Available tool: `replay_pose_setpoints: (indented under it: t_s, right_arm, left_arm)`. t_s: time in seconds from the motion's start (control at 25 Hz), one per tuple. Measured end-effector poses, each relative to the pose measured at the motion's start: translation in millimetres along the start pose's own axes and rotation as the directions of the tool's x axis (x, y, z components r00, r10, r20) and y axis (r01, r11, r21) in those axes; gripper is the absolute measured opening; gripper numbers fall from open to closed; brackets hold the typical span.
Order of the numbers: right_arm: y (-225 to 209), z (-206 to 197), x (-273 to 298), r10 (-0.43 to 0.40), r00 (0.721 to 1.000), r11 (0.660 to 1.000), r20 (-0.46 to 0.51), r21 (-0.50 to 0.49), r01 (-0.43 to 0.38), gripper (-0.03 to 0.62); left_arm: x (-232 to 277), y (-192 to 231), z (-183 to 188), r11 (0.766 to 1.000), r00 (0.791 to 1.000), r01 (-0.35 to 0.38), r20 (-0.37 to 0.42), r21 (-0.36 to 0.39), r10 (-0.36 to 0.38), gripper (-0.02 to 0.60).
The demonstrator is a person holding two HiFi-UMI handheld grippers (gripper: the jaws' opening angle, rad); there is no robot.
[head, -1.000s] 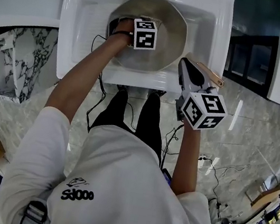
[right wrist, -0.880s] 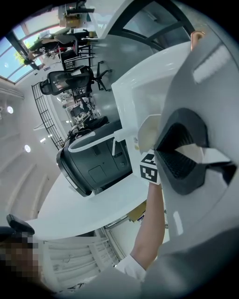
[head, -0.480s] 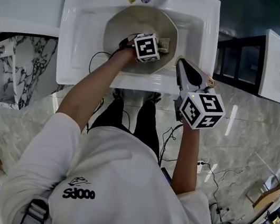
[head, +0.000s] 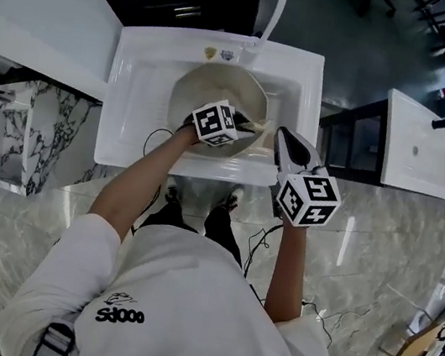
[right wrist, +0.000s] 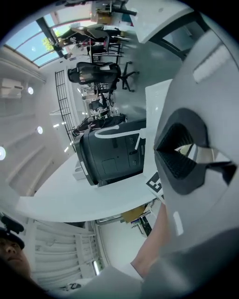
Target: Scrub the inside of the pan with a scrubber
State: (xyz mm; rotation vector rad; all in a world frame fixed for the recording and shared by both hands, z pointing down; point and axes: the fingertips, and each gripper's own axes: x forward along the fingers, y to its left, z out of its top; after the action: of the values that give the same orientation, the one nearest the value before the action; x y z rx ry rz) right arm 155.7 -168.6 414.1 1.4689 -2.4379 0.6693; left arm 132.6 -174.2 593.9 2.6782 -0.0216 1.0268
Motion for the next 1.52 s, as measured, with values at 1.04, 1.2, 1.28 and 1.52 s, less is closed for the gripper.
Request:
replay_pose_setpoints:
  t_s: [1.04, 1.2, 1.28, 1.52]
  right_arm:
    - [59, 166, 4, 0.05, 0.971, 0.945, 0.233, -0.325, 0.03, 0.009]
    - [69, 178, -4, 0.062, 0.97, 0.925, 0.235, -0.378, 0.032, 0.009]
    - [73, 184, -9, 0.065, 0.968, 0.921, 0.241, -0.388, 0.035, 0.009]
    - [72, 194, -20, 0.048, 0.965, 0.916, 0.257, -0.396, 0.06, 0.009]
  left_arm:
    - [-317, 36, 126, 0.763, 0.675, -0.644, 0.438, -0.042, 0.594, 0.063]
    - [-340, 28, 133, 0.732, 0.629, -0.68, 0.47, -0.054, 0.619, 0.064]
    - [-350, 24, 137, 0.715, 0.616, -0.697, 0.471, -0.047, 0.632, 0.064]
    - [-363, 12, 149, 0.69, 0.595, -0.723, 0.482, -0.03, 0.643, 0.064]
